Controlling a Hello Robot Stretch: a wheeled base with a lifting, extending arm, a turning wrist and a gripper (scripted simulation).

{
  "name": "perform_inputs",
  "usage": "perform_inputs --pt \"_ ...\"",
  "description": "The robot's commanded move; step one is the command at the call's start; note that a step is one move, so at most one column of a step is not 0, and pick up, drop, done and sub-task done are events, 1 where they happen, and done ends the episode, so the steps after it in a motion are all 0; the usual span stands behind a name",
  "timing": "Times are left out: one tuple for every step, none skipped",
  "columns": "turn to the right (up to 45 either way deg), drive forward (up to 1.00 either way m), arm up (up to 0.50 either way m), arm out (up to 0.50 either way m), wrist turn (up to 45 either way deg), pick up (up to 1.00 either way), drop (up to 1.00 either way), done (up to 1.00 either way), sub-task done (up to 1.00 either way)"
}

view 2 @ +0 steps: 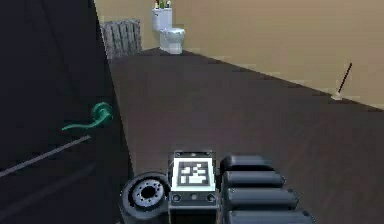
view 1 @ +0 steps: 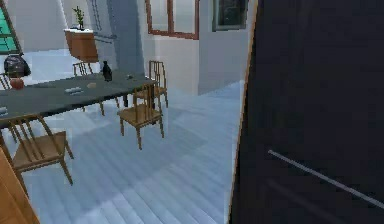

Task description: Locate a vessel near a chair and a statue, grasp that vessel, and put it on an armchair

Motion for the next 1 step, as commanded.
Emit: perform_inputs --pt "0.0 0.65 0.00 0.00 0.0 0.00 0.00 0.00 0.00"
